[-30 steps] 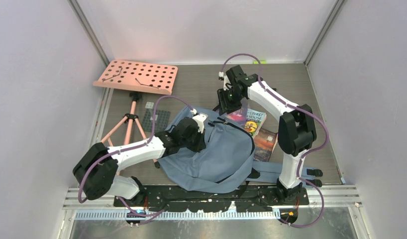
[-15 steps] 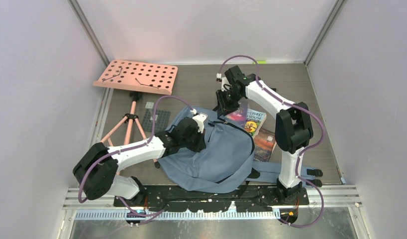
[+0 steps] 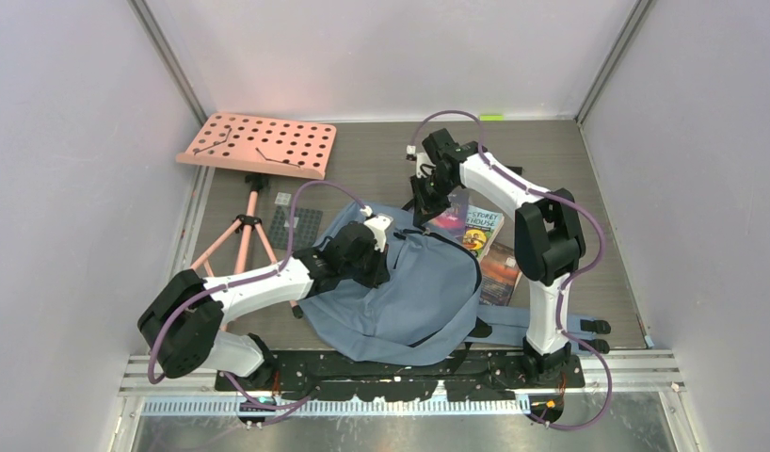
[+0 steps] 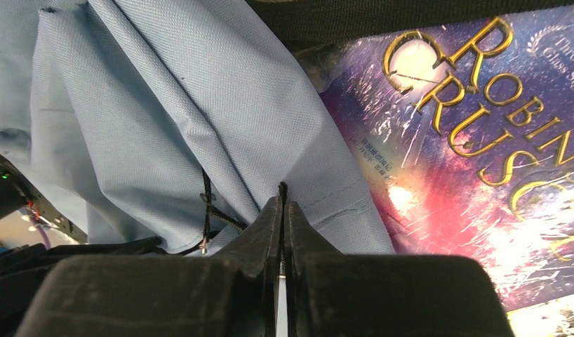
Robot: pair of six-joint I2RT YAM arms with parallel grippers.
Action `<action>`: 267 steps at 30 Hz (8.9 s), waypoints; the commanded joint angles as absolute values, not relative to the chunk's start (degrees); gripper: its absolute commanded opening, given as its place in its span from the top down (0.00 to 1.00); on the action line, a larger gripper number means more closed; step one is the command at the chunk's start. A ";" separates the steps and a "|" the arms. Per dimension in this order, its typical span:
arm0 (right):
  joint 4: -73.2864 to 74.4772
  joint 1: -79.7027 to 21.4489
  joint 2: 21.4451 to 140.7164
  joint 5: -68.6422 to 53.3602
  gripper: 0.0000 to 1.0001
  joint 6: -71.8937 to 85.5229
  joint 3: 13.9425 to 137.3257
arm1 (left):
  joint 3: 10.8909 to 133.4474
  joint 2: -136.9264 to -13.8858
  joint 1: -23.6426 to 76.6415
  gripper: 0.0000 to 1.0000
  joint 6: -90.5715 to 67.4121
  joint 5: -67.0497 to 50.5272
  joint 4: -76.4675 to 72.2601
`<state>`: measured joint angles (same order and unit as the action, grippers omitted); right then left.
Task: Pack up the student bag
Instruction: Unzip the student bag at the center of the board.
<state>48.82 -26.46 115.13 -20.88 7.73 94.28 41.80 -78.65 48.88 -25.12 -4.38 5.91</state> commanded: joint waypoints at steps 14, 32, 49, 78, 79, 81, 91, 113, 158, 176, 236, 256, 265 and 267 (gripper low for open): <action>44.52 -26.72 100.51 -15.14 1.00 11.32 87.78 | 39.29 -74.85 48.96 1.00 -29.50 2.57 7.76; 42.39 -26.72 85.95 -16.01 0.99 14.67 72.52 | 48.14 -76.80 48.60 0.53 -28.48 -2.24 5.67; 42.11 -26.72 85.24 -16.00 0.99 14.37 72.48 | 63.88 -93.42 47.90 0.82 -21.63 -2.32 9.33; 48.47 -28.99 68.19 -8.50 0.99 21.32 60.99 | 70.52 -101.10 35.24 1.00 -22.90 -3.31 5.45; 48.94 -29.13 67.17 -8.21 0.99 21.51 60.69 | 70.57 -101.54 34.74 1.00 -23.57 -3.53 4.80; 50.09 -29.33 65.65 -7.07 0.99 21.99 60.50 | 70.66 -102.37 33.63 1.00 -24.93 -4.02 3.30; 54.73 -29.40 60.82 -1.68 0.99 24.55 58.33 | 71.88 -106.11 30.86 1.00 -30.47 -3.93 -2.54; 49.21 -29.88 57.65 -6.37 0.99 29.23 54.84 | 67.40 -94.60 37.89 0.30 -38.26 -8.81 -5.71; 47.22 -29.88 56.16 -5.54 0.99 28.83 52.23 | 73.01 -108.47 53.26 0.84 -47.25 -15.40 -5.92; 42.08 -35.12 54.92 -1.45 0.99 40.10 51.20 | 79.08 -111.07 49.01 1.00 -49.03 -9.70 -14.28; 30.21 -62.84 73.83 15.61 0.99 46.12 59.31 | 60.23 -92.78 42.71 0.23 -29.29 -37.39 0.32; 30.73 -62.84 71.04 17.67 1.00 46.79 57.65 | 61.51 -95.03 46.10 0.71 -28.12 -36.79 4.72; 33.66 -62.84 67.36 21.03 1.00 46.52 57.15 | 61.38 -95.80 46.23 1.00 -38.19 -37.26 -8.71; 33.72 -62.84 66.79 20.93 1.00 46.43 56.80 | 62.11 -96.29 46.23 1.00 -40.47 -35.41 -12.37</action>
